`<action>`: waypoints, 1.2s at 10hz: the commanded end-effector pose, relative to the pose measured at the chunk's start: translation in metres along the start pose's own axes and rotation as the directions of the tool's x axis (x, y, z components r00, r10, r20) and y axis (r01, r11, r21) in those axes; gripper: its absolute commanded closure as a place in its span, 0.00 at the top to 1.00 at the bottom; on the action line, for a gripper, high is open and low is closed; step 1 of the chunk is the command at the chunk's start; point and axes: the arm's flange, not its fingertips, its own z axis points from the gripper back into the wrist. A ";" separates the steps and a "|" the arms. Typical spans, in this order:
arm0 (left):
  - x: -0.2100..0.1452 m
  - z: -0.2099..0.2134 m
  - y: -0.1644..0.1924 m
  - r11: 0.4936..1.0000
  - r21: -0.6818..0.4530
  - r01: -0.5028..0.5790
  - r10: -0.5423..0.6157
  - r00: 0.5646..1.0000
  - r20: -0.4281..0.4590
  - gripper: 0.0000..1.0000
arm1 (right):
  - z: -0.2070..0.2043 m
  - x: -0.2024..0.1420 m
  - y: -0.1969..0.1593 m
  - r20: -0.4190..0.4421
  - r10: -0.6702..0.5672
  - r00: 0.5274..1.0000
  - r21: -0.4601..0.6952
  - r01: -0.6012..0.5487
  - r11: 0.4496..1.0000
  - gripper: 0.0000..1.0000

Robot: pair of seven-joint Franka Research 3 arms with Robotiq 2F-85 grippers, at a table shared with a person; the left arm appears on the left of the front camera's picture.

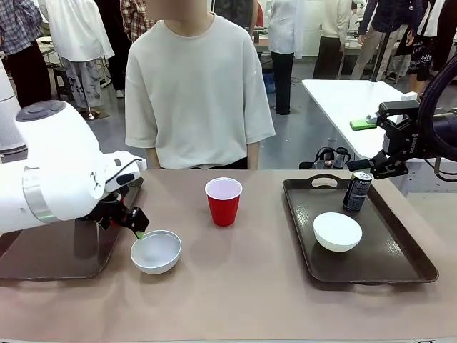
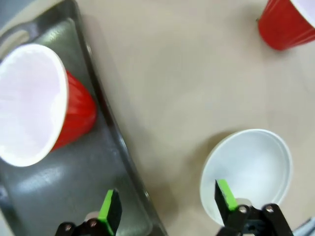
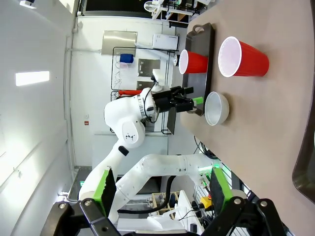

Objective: Prepare tableware on both trays.
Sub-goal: Pick up a Picnic Bowl from the table and place it on a Handle tray.

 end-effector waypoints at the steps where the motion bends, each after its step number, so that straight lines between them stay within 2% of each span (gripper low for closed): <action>1: 0.011 -0.017 -0.014 1.000 -0.016 -0.004 0.004 1.000 -0.026 1.00 | 0.002 -0.001 -0.001 -0.013 0.010 1.000 -0.008 -0.010 1.000 1.00; 3: 0.012 -0.024 -0.021 0.999 -0.036 0.015 -0.017 0.998 -0.055 1.00 | 0.002 -0.001 -0.001 -0.013 0.010 1.000 -0.008 -0.010 1.000 1.00; 4: 0.011 -0.027 -0.022 1.000 -0.009 0.025 -0.025 0.996 -0.082 0.43 | 0.002 -0.001 -0.001 -0.013 0.010 1.000 -0.008 -0.010 1.000 1.00; 5: 0.011 -0.030 -0.024 1.000 -0.011 0.021 -0.022 0.996 -0.089 0.43 | 0.002 -0.001 -0.001 -0.013 0.010 1.000 -0.008 -0.010 1.000 1.00; 6: 0.009 -0.033 -0.027 1.000 -0.011 0.013 -0.014 0.996 -0.092 0.00 | 0.002 -0.001 -0.001 -0.013 0.010 1.000 -0.008 -0.010 1.000 1.00; 7: 0.013 -0.031 -0.024 1.000 -0.008 0.020 -0.021 0.995 -0.100 0.38 | 0.002 -0.001 -0.001 -0.013 0.010 1.000 -0.008 -0.010 1.000 1.00; 8: 0.014 -0.031 -0.023 1.000 -0.006 0.018 -0.018 0.994 -0.104 0.00 | 0.002 -0.001 -0.001 -0.013 0.010 1.000 -0.008 -0.010 1.000 1.00; 12: 0.013 -0.033 -0.027 1.000 -0.008 0.013 -0.014 0.994 -0.104 0.00 | 0.002 -0.001 -0.001 -0.013 0.010 1.000 -0.008 -0.010 1.000 1.00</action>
